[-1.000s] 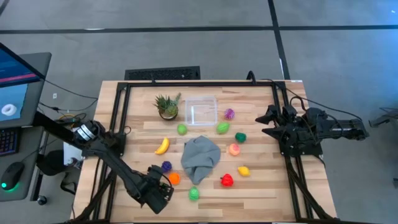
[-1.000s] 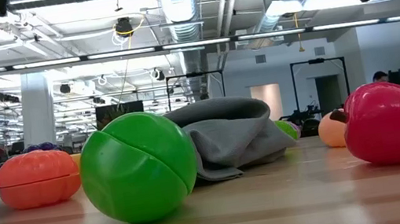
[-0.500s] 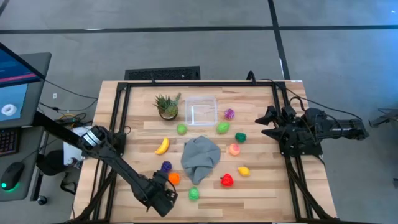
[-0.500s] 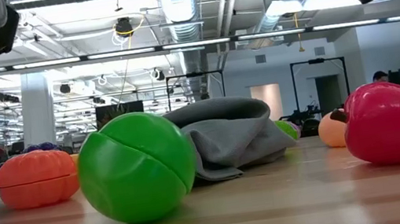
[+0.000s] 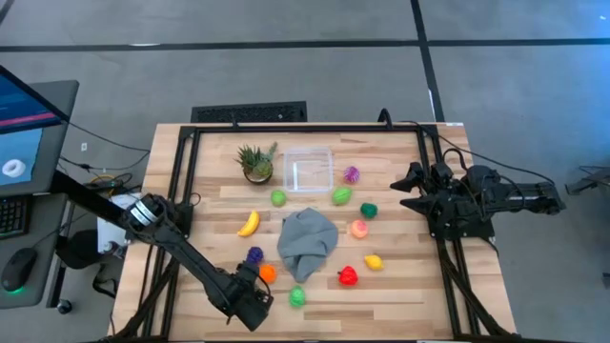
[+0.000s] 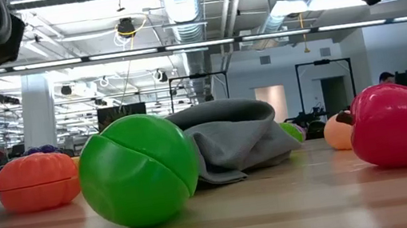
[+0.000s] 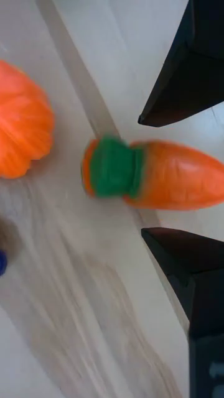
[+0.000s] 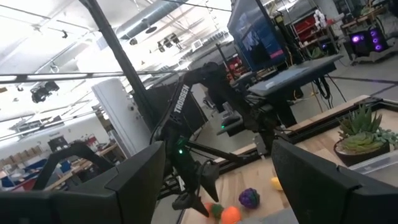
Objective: Pick and placing Produce into tupperware
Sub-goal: Put the orange carrot into the transparent container
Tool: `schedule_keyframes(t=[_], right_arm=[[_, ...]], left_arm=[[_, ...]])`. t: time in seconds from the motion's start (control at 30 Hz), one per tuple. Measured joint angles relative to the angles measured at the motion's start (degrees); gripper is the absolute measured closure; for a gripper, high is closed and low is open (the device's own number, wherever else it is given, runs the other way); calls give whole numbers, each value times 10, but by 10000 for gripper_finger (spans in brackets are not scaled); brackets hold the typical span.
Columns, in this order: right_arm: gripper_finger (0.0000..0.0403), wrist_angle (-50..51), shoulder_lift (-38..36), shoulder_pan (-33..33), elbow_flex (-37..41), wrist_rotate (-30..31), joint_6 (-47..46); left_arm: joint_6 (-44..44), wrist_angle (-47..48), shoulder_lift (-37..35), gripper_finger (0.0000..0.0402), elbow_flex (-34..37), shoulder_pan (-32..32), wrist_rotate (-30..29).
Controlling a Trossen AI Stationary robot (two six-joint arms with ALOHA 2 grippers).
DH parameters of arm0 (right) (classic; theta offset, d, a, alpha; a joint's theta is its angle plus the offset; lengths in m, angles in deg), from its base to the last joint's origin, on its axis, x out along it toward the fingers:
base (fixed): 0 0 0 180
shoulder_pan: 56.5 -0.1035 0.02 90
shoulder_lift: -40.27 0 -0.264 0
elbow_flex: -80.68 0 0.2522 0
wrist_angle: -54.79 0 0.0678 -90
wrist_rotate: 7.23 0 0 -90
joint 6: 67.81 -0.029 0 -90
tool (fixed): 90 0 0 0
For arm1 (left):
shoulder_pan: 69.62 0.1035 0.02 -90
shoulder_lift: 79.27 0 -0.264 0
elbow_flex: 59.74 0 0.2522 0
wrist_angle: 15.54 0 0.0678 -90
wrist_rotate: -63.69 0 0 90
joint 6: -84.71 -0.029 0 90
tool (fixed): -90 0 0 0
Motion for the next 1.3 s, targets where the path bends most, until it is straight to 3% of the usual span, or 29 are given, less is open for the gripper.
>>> schedule_keyframes(t=[0.37,0.7,1.1,1.3], right_arm=[[85,3,0,0,0,0,-11],[85,4,0,0,0,0,-15],[85,4,0,0,0,0,-26],[85,4,0,0,0,0,-27]], left_arm=[[-10,-48,31,136,0,2,25],[-97,-45,31,136,-2,2,63],[-88,-39,31,137,-2,1,43],[-73,-38,31,172,-2,1,26]])
